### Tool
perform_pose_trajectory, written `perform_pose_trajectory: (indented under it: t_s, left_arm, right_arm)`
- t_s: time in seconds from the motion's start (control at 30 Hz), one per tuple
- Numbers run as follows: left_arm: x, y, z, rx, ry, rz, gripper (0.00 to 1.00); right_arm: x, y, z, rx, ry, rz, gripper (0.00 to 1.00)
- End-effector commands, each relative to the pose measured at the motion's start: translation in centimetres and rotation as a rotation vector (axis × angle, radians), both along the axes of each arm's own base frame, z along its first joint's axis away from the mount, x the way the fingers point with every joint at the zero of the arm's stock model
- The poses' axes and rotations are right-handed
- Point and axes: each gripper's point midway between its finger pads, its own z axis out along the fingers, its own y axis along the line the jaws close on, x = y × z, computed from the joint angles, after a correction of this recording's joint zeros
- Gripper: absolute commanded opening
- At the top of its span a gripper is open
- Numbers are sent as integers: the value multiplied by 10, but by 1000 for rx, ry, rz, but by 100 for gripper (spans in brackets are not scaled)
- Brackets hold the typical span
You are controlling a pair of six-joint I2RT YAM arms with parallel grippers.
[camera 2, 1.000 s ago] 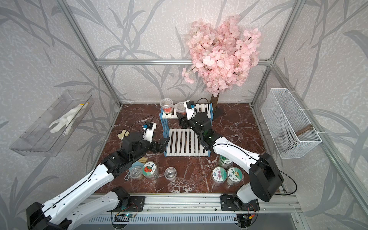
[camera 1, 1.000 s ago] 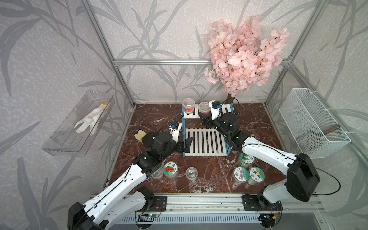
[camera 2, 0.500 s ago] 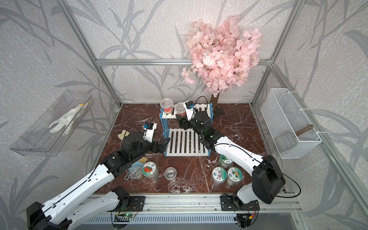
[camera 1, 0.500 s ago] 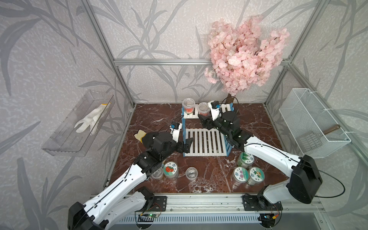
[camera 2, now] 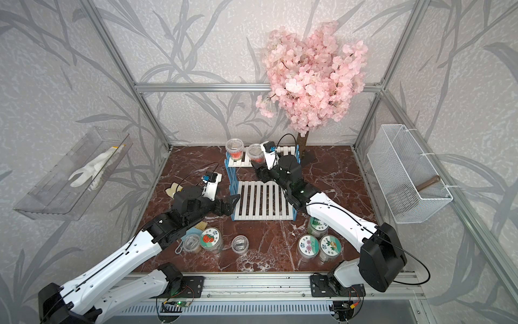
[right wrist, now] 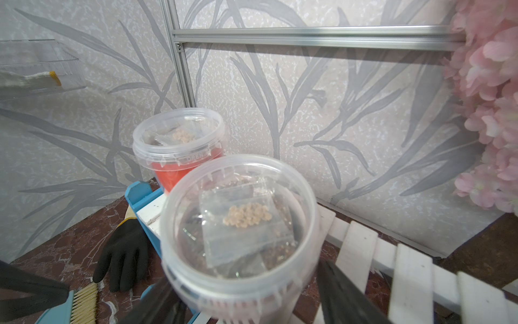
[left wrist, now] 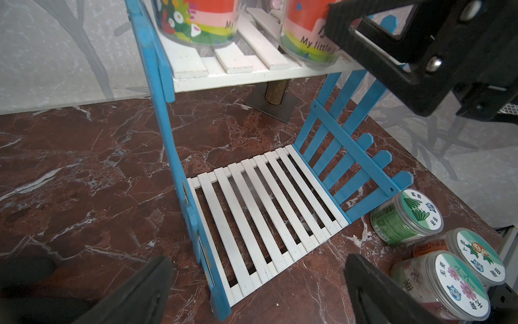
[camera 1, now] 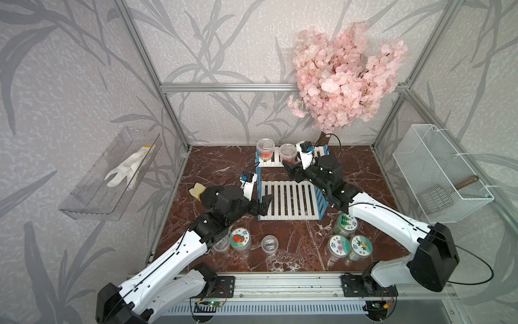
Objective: Place the seed container on the shelf
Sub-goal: Place the seed jar on the shelf.
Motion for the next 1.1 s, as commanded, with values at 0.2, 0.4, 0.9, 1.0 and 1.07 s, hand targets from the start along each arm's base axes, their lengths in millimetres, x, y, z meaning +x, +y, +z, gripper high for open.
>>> perform_pose_trajectory:
  t_s: [0.2, 0.4, 0.9, 1.0, 1.07]
  left_arm:
    - [0, 0, 5, -16, -10, -1, 100]
    - [-1, 0, 3, -17, -4, -3, 100]
    - [-1, 3, 3, 1, -12, 3, 100]
    - [-1, 2, 2, 0, -8, 0, 100]
    - [-1, 2, 2, -1, -7, 2, 100]
  right_arm:
    - [7, 1, 19, 50, -32, 16, 75]
    - [6, 4, 22, 62, -32, 33, 77]
    - [13, 5, 20, 61, -36, 32, 67]
    - [13, 6, 22, 71, -43, 41, 67]
    - [14, 7, 23, 77, -47, 51, 66]
